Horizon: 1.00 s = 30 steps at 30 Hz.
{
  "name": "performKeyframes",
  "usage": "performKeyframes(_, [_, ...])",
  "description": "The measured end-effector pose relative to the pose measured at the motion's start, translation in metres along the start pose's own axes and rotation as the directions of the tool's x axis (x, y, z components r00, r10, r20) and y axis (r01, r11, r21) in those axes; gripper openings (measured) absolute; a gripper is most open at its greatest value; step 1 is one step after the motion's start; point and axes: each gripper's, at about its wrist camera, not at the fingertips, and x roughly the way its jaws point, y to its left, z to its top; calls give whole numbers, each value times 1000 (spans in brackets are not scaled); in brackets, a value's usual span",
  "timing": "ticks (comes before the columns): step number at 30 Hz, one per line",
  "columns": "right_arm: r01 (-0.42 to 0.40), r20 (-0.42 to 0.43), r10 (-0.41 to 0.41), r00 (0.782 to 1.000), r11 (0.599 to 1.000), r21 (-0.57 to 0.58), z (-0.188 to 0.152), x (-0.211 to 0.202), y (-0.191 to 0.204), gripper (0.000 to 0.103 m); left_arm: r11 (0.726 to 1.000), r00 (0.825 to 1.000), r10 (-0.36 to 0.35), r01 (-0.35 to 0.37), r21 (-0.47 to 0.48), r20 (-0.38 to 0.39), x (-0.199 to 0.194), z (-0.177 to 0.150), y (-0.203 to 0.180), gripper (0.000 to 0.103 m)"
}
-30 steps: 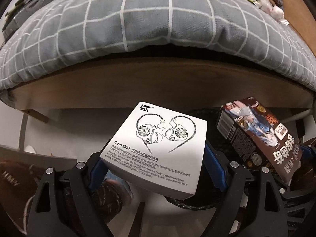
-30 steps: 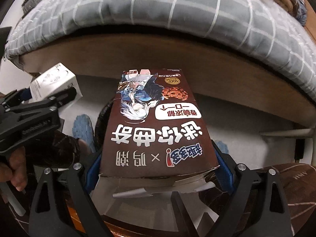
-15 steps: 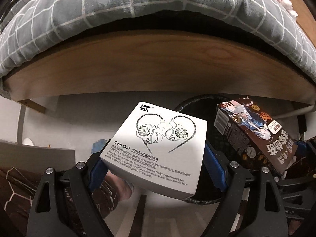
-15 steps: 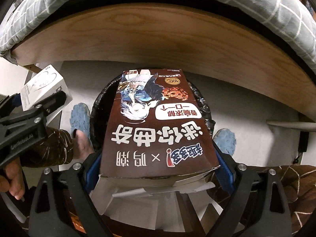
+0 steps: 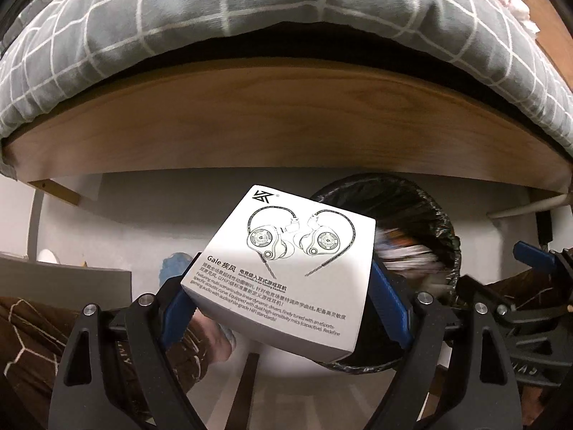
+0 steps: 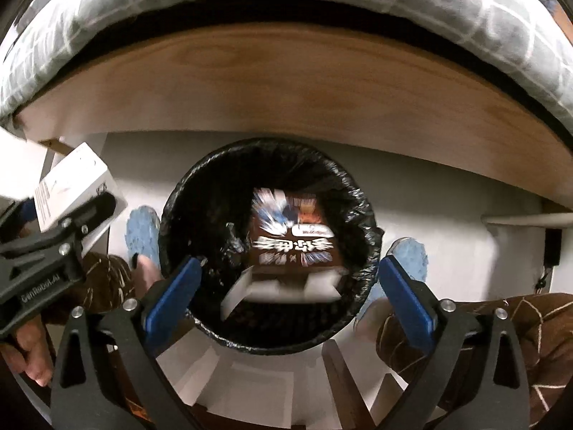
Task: Collect trash
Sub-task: 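Open the right tool to drop the brown box into the bin while the left tool drops the white box, then move both open tools back toward the remaining trash on the bed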
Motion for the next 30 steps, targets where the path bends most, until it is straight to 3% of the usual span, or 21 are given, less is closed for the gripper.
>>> performKeyframes(9, [31,73,-35,997,998,63,0,-27,-32,96,999,1000,-24,24,29,8,-8,4,-24,77])
performKeyframes(19, [50,70,-59,996,991,125,-9,-33,-61,96,992,998,-58,59,110,-9,-6,2,-68,77])
performKeyframes(27, [62,102,-74,992,992,113,-9,-38,-58,96,993,999,-49,47,108,14,-8,2,-69,97])
performKeyframes(30, [65,124,-79,989,991,115,-7,-42,-59,96,994,999,-34,30,108,33,-13,4,-68,97])
